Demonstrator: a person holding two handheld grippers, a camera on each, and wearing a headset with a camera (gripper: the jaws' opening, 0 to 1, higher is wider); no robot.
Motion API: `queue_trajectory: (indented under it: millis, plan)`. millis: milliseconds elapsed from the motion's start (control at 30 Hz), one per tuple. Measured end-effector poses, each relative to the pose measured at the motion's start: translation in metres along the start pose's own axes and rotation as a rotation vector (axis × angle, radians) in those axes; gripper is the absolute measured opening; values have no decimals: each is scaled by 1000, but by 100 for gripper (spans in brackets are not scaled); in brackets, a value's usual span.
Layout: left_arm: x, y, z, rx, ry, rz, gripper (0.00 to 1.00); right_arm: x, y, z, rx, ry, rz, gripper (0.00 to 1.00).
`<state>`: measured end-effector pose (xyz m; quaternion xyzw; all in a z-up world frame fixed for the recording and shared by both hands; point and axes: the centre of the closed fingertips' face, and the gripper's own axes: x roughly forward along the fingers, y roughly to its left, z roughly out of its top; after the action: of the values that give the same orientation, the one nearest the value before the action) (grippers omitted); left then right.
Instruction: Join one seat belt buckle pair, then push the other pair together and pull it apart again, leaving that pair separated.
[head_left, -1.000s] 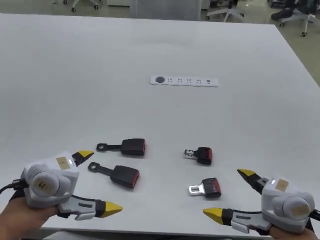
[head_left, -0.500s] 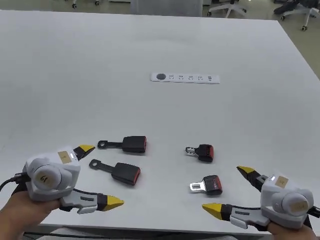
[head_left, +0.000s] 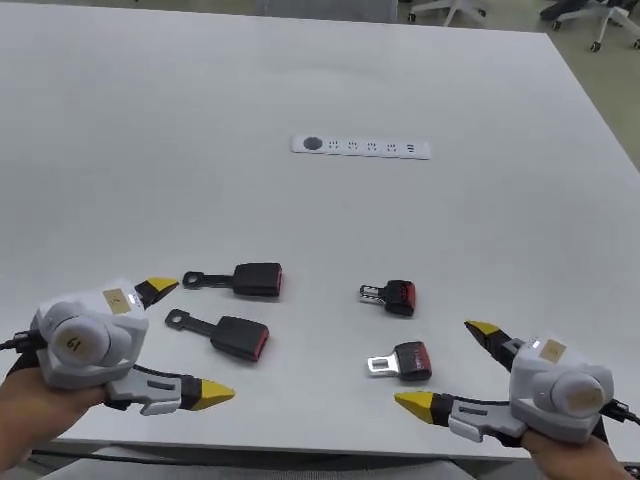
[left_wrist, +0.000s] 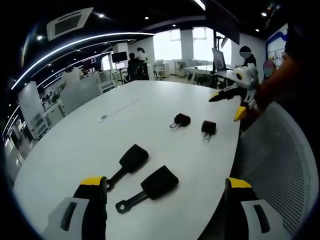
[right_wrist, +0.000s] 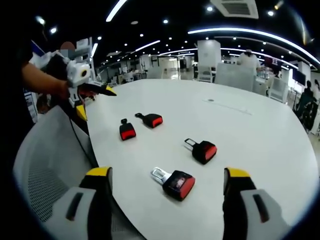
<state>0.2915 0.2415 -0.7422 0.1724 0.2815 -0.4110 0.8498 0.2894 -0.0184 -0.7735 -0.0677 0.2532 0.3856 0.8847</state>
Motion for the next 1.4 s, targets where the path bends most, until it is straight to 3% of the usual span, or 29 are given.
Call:
queue_trajectory:
  millis: [400, 900, 1100, 1400]
  plan:
    - [1, -2, 4, -1, -5, -4, 100, 3, 1, -3, -10, 20, 10, 94]
    - [-1, -3, -1, 11, 14, -17, 100, 4, 4, -4, -21, 31, 25, 93]
    - [1, -2, -4, 15, 24, -25, 100, 4, 6, -10, -32, 59, 55, 93]
    - [11, -1, -11, 30, 51, -47, 100, 7, 4, -13, -61, 84, 82, 92]
